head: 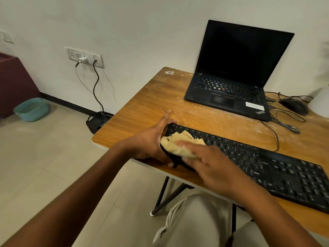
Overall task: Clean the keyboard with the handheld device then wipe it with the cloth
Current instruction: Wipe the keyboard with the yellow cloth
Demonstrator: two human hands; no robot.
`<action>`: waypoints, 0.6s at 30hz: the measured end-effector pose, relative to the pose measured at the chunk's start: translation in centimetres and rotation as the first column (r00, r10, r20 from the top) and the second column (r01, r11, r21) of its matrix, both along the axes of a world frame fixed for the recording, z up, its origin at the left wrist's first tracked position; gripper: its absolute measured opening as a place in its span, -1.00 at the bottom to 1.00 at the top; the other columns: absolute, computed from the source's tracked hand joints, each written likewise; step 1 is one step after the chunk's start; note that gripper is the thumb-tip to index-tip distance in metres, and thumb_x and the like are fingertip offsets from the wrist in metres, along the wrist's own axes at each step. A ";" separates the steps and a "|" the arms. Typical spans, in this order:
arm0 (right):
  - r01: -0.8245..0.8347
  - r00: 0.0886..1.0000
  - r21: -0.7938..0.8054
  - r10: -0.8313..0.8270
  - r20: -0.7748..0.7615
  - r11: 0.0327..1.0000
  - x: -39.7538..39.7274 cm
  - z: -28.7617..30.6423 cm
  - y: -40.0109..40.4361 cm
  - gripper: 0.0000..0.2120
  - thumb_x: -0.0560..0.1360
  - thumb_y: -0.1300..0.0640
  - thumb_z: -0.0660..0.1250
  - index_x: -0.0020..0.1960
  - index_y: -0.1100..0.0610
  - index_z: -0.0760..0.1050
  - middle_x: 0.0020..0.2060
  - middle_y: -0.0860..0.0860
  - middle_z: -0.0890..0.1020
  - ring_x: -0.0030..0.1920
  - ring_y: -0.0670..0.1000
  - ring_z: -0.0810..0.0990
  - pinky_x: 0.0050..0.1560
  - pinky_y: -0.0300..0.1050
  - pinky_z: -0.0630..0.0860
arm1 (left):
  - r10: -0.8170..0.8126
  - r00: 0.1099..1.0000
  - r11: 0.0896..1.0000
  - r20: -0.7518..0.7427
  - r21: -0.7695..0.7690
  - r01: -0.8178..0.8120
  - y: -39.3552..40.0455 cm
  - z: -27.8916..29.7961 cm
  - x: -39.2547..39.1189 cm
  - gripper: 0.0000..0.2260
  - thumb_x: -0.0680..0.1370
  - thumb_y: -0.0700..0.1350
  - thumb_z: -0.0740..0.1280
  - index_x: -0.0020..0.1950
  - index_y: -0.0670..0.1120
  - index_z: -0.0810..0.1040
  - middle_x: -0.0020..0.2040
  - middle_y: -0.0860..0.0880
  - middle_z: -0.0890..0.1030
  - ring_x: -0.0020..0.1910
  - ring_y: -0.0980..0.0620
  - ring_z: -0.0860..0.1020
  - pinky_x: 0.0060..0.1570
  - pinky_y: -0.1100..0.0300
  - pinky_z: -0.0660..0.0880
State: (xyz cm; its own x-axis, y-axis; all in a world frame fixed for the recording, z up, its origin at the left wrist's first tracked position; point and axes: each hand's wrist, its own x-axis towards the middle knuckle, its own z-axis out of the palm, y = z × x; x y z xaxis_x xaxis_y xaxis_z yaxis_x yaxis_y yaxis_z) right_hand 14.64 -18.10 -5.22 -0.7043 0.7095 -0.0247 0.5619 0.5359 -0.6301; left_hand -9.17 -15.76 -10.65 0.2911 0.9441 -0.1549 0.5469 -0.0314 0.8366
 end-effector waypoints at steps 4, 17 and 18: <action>0.324 0.854 -0.081 -0.328 -0.403 0.943 -1.0 1.4 2.5 -0.71 0.68 0.13 0.24 0.30 -0.15 0.56 0.15 -0.23 0.65 0.13 -0.28 0.57 0.11 -0.24 0.49 | -0.029 0.999 0.999 -0.021 -0.016 0.029 -0.1 0.5 -0.3 0.36 0.20 -0.08 0.74 0.66 0.19 -0.22 0.58 0.19 0.25 0.50 0.14 0.32 0.46 0.20 0.36; -0.074 0.982 0.277 0.022 0.188 0.958 -3.5 -2.3 1.7 -0.42 0.66 0.27 0.11 0.65 0.02 0.11 0.65 -0.08 0.10 0.63 -0.12 -0.12 0.60 -0.15 -0.23 | -0.033 0.998 0.999 -0.062 -0.031 0.031 0.2 0.4 -0.7 0.41 0.22 -0.07 0.73 0.61 0.23 -0.36 0.58 0.21 0.24 0.48 0.12 0.34 0.47 0.17 0.34; -0.106 0.979 0.274 0.052 0.198 0.956 -3.0 -2.4 1.4 -0.42 0.66 0.26 0.11 0.65 0.00 0.11 0.65 -0.10 0.09 0.63 -0.14 -0.13 0.57 -0.20 -0.26 | -0.037 0.998 0.999 -0.059 -0.030 0.036 0.2 0.4 -0.7 0.41 0.22 -0.10 0.73 0.62 0.21 -0.36 0.57 0.24 0.23 0.47 0.13 0.35 0.46 0.17 0.36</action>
State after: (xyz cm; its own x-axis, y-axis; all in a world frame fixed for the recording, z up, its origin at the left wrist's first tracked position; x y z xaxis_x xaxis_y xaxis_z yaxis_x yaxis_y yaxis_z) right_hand 11.61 -16.72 -7.57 -0.7604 0.6487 0.0315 0.6034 0.7236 -0.3351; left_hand -9.85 -15.56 -10.24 0.3148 0.9278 -0.2002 0.5946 -0.0283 0.8035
